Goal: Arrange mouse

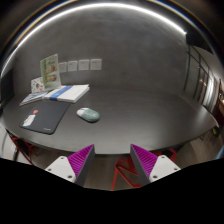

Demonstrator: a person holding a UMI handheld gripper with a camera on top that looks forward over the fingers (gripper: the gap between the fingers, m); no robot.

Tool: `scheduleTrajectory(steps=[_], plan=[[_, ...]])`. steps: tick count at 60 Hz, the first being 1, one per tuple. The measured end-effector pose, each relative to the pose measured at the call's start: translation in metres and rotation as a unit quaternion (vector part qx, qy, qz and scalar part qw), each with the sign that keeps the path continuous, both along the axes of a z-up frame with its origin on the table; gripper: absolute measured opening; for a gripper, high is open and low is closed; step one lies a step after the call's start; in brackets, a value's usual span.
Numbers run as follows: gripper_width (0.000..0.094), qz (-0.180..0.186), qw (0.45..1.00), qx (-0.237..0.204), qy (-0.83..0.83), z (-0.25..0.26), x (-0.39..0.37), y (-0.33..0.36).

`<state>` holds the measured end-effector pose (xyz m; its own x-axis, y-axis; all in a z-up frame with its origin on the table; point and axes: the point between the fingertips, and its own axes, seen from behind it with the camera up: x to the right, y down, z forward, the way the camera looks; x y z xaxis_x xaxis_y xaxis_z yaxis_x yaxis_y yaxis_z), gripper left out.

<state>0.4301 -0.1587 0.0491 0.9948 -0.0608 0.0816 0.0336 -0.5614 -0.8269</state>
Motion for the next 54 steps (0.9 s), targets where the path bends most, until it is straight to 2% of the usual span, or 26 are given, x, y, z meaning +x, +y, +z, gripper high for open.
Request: scheduleTrajectory(steps=[9, 28, 54], plan=[[0.0773, 0.051, 0.999, -0.005, 0.004, -0.015, -0.030, 0.030], [0.0771, 0.133, 0.990, -0.037, 0.024, -0.059, -0.080, 0.112], [0.0780, 0.136, 0.988, -0.064, 0.038, -0.060, -0.069, 0.188]])
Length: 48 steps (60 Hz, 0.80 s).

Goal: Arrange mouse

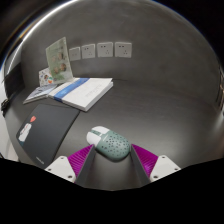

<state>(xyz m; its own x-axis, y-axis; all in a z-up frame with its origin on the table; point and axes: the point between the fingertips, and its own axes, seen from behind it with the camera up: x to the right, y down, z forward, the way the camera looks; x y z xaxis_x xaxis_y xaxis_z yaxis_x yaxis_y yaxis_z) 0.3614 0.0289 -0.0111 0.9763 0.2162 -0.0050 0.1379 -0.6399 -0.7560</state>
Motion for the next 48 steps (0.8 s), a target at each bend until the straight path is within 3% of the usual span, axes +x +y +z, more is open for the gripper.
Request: scheduleTrajectory(steps=[22, 26, 37, 48], plan=[[0.0762, -0.031, 0.999, 0.006, 0.009, 0.001, 0.017, 0.071], [0.0548, -0.055, 0.998, 0.012, 0.011, 0.002, 0.023, 0.074], [0.0450, -0.104, 0.994, 0.017, 0.018, 0.008, 0.025, 0.061], [0.0448, -0.171, 0.975, 0.140, 0.034, 0.127, -0.010, 0.034]])
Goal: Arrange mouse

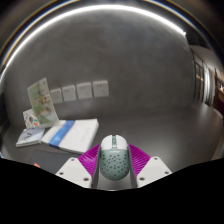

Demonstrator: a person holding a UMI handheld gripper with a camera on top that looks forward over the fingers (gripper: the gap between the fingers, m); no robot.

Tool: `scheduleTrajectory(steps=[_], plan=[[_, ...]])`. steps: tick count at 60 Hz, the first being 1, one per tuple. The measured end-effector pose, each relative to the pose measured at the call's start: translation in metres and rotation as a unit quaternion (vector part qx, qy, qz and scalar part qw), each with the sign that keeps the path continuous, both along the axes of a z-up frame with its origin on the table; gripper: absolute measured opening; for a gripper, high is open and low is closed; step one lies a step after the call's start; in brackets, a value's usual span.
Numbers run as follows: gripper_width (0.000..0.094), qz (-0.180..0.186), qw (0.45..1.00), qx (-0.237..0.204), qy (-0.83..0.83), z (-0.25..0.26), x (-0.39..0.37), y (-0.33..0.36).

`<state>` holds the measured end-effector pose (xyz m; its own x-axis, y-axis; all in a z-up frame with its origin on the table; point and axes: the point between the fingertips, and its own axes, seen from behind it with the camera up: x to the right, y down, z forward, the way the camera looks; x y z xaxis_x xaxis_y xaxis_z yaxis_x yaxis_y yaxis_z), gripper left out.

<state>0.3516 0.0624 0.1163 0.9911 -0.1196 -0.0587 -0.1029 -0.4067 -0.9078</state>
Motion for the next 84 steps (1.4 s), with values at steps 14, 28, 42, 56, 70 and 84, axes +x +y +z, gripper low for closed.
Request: scheduleTrajectory(steps=[14, 28, 42, 56, 70, 84], plan=[[0.0443, 0.015, 0.999, 0.031, 0.002, 0.038, -0.165, -0.025], [0.0444, 0.064, 0.995, -0.077, -0.028, -0.074, -0.278, -0.025], [0.0447, 0.061, 0.993, -0.098, -0.034, -0.122, -0.287, -0.028], [0.0716, 0.051, 0.996, -0.076, 0.018, -0.120, -0.291, -0.022], [0.0835, 0.104, 0.990, -0.052, -0.079, -0.074, -0.270, -0.060], [0.0829, 0.166, 0.982, -0.060, -0.068, -0.045, -0.273, -0.181]])
